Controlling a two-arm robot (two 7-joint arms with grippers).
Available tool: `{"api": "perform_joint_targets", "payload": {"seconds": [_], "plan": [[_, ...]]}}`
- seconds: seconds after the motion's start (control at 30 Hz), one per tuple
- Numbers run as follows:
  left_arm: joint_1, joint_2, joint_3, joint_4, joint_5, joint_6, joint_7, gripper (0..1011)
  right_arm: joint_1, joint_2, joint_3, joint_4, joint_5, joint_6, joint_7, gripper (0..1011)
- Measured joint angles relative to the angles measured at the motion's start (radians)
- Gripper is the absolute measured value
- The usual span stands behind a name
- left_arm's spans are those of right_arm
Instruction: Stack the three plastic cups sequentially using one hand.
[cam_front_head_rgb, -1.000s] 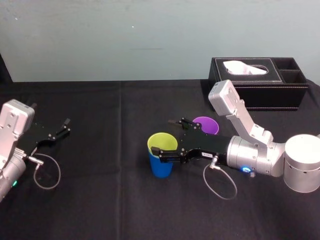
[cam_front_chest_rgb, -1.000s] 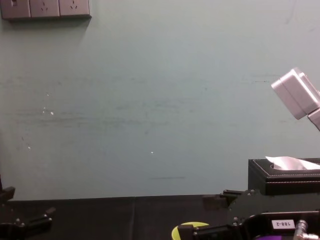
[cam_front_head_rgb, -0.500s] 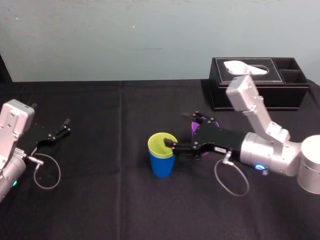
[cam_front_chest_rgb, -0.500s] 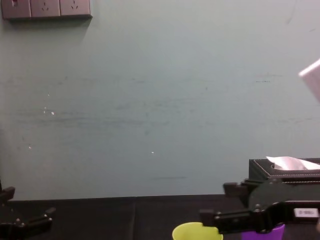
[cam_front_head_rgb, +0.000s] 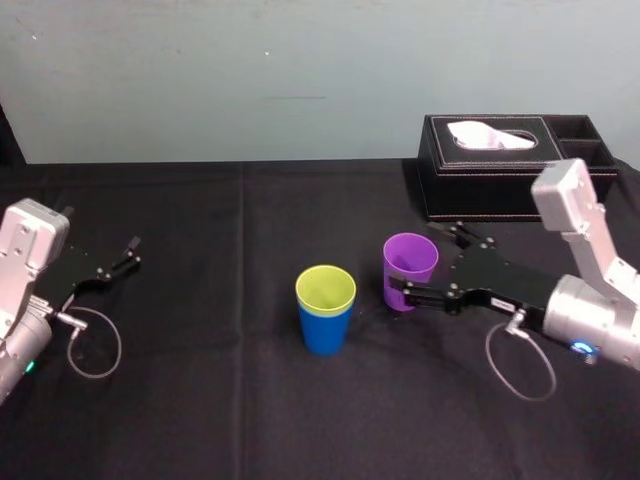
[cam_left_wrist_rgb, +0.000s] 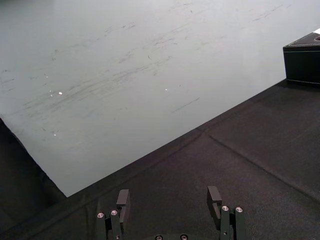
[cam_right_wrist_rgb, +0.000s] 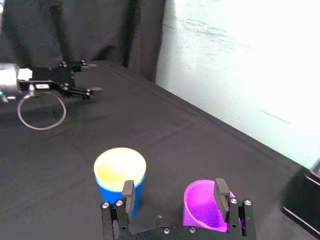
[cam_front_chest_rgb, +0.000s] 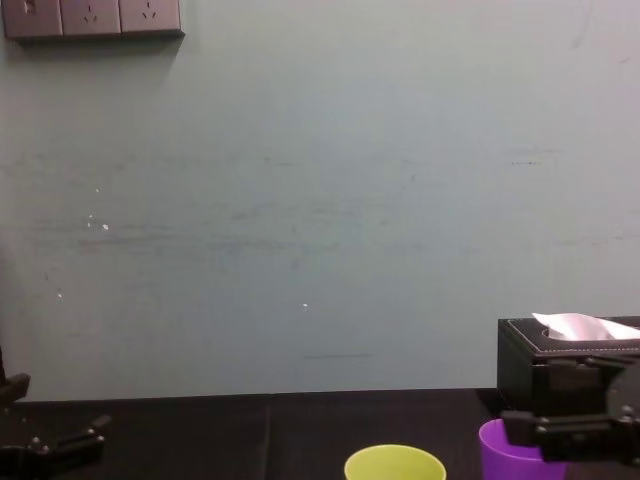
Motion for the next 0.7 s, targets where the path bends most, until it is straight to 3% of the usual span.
{"api": "perform_joint_targets", "payload": {"seconds": [0.37,0.7], "plan": [[0.000,0.000,0.000,0.000,0.000,0.000,0.000,1010,-0.069,0.020,0.054,0.024,0.006,-0.030,-0.006,1003],[0.000,0.000,0.000,0.000,0.000,0.000,0.000,1010,-0.086,0.004,0.061,0.078,0.000,-0.036,-0.001,1003]]}}
